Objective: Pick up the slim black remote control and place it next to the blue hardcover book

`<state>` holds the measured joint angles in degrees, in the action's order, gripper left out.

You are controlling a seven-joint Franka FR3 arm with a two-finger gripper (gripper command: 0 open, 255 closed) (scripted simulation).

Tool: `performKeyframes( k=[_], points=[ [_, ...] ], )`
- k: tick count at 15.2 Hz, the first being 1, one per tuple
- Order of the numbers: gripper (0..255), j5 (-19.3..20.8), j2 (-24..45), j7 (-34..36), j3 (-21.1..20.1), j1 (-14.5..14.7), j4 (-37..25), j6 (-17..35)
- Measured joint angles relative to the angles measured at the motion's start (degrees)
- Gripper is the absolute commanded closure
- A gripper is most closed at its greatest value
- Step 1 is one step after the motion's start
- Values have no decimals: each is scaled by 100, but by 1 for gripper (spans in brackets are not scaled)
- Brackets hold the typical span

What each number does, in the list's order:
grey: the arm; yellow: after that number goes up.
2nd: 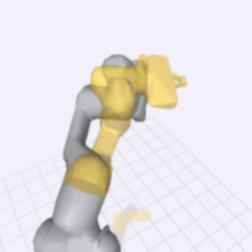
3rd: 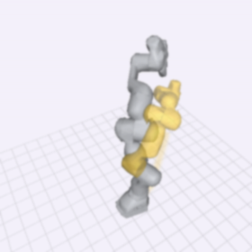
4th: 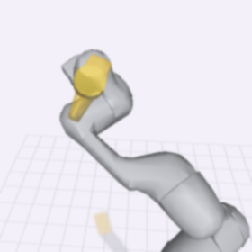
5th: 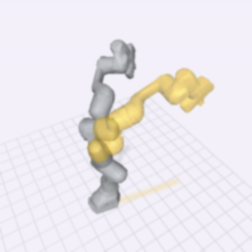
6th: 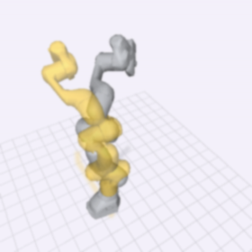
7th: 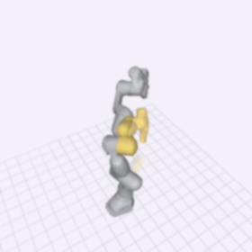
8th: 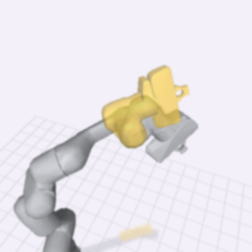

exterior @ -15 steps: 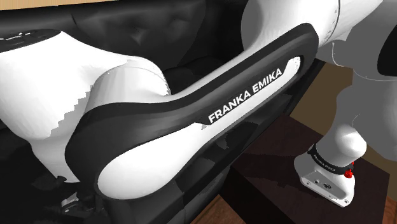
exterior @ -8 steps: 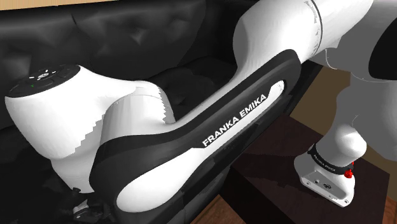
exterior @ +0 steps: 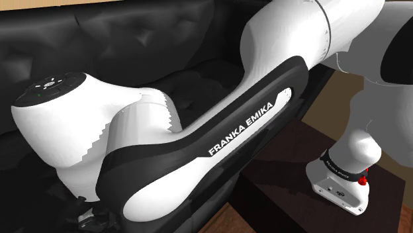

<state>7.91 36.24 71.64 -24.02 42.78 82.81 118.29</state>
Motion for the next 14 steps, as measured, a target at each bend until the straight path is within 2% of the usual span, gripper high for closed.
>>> performKeyframes(
  k=[6, 11, 14],
  points=[
    [0, 0, -1, 0, 1, -1, 1, 0],
    [0, -95, -257, -59, -56, -64, -281, -519],
    [0, -97, -258, -59, -58, -60, -328, -573]
  ],
)
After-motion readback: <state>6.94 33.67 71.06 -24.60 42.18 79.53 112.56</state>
